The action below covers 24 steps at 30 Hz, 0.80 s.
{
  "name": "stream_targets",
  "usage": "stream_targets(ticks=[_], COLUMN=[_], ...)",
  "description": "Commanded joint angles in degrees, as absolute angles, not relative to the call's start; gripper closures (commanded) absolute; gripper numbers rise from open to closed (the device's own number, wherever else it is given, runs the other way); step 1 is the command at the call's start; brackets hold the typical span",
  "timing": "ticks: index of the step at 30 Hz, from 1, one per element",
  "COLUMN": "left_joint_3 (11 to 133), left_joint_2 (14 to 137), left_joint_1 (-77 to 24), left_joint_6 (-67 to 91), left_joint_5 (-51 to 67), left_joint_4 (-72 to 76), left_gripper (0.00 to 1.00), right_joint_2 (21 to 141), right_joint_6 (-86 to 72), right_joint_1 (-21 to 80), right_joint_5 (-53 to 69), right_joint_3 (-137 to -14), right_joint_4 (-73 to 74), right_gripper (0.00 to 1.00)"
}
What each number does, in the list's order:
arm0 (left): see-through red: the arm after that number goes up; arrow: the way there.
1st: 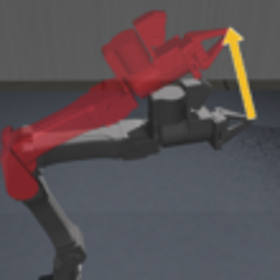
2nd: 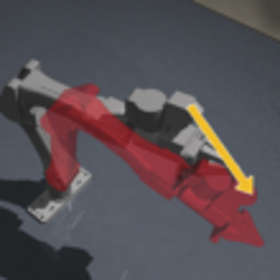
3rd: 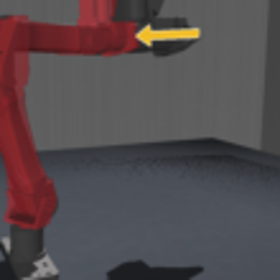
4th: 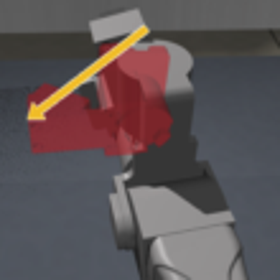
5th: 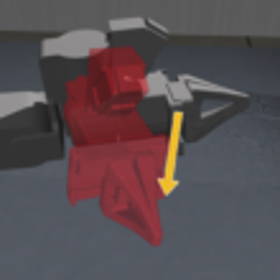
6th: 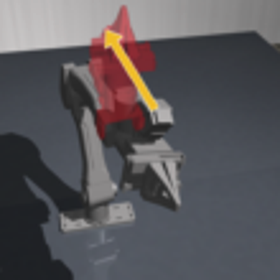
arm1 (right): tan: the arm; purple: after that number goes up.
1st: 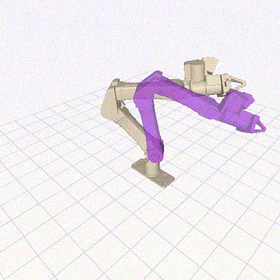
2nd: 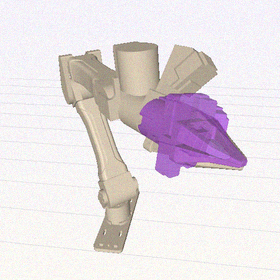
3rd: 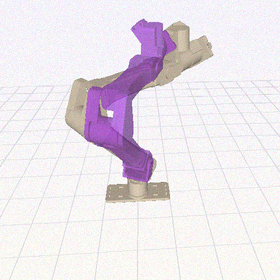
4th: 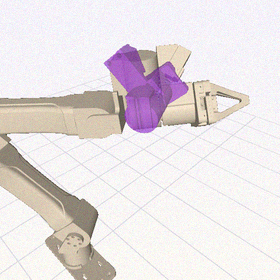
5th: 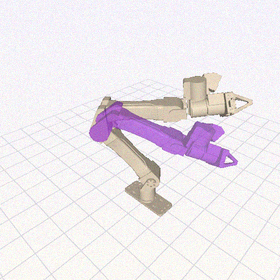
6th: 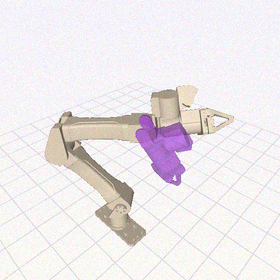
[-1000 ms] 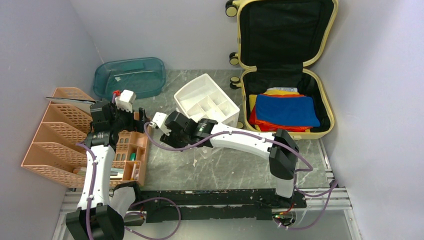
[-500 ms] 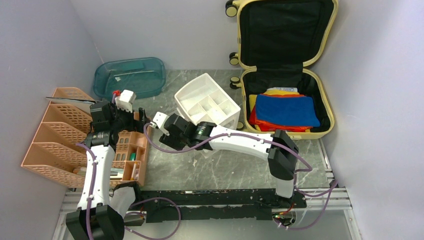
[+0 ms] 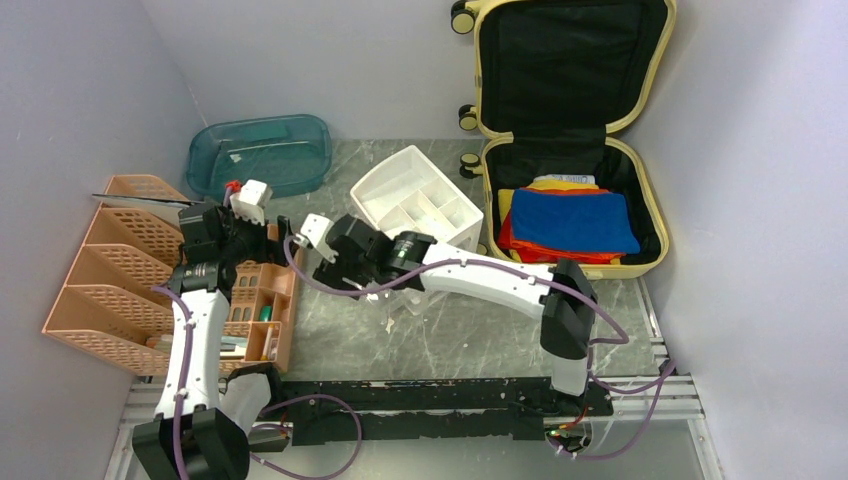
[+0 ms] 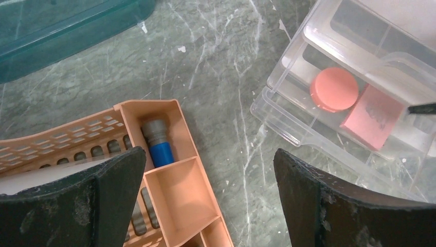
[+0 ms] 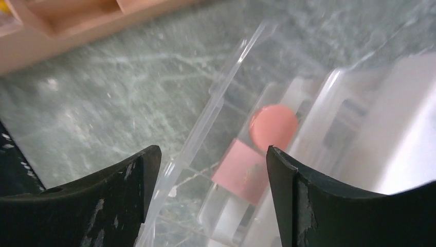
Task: Open, take out, and arrange the luggage
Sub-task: Place the personal item in the drawer, then close the drawer of the storage box.
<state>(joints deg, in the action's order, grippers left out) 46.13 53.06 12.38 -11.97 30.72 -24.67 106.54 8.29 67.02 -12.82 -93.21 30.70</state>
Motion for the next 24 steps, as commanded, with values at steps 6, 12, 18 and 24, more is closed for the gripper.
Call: stream_targets(ticks=[6,12,18,24], left_joint_3=[48.16,48.7,47.41,44.1], left_joint_2=[58.44,59.95,60.58,60.93], left_joint_1=[10.52,0.61,-7.53,-10.81], left_joint_6=[-15.0,-16.99,-17.21,-18.31], left_joint_5=[36.92,29.3,25.86,26.07], left_joint_4=[-25.37,-23.99,-21.42,-19.42], left_gripper=[0.0,0.0,0.0,0.0], right_joint_2=[102.2,97.08,94.48,96.84], right_joint_6=[6.14,2.03,-4.15,-4.05], right_joint_1=[52.42,32.95,17.03,11.51], right_joint_5=[1.07,9.1,15.06,18.28], right_joint_3=[-115.01,-109.43,-99.26,-94.2], right_joint_4=[36.29,29.79,20.99,17.31], right_gripper=[0.2,0.19,0.22,0.25])
